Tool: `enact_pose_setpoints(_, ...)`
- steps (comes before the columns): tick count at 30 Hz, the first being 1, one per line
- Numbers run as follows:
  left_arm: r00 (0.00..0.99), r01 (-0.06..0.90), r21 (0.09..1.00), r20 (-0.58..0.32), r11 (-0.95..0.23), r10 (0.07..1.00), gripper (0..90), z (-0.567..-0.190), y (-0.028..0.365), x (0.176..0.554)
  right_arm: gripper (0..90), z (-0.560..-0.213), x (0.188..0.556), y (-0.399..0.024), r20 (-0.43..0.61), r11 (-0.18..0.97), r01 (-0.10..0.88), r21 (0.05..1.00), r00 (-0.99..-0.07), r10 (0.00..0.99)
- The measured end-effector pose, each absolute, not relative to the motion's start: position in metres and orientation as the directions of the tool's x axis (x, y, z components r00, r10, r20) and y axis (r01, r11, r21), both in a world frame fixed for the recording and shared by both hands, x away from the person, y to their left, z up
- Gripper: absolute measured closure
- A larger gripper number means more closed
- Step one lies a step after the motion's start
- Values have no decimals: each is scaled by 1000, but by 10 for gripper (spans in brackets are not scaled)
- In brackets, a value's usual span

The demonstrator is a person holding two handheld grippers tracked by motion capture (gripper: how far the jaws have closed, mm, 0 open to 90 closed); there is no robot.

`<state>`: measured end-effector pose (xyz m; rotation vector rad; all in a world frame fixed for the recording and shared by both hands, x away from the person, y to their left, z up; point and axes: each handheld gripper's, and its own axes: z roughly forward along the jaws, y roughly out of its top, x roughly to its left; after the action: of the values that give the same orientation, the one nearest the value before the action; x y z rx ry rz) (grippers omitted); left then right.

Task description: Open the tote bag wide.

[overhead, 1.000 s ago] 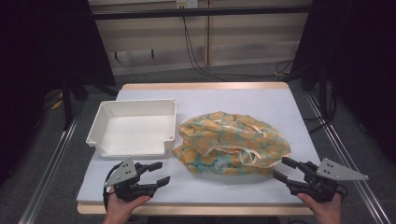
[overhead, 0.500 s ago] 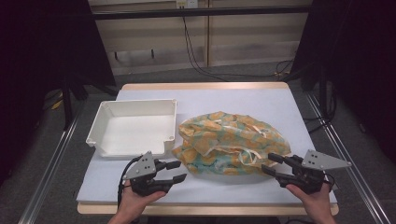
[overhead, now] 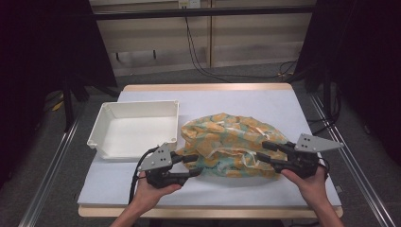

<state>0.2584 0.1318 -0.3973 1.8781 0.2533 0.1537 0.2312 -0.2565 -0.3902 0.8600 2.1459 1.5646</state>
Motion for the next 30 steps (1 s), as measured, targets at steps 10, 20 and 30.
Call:
enact_pose_setpoints(10,975,85,948,-16,-305,220,606,-390,111,273,529,-380,267,-239,69,220,266,938,-769,636)
enact_pose_setpoints(20,975,103,954,-41,-280,219,603,-391,104,277,400,-389,293,-221,54,261,278,924,-774,631)
enact_pose_setpoints(30,987,38,953,11,-301,159,548,-375,83,280,851,-387,307,-227,136,203,317,926,-785,604)
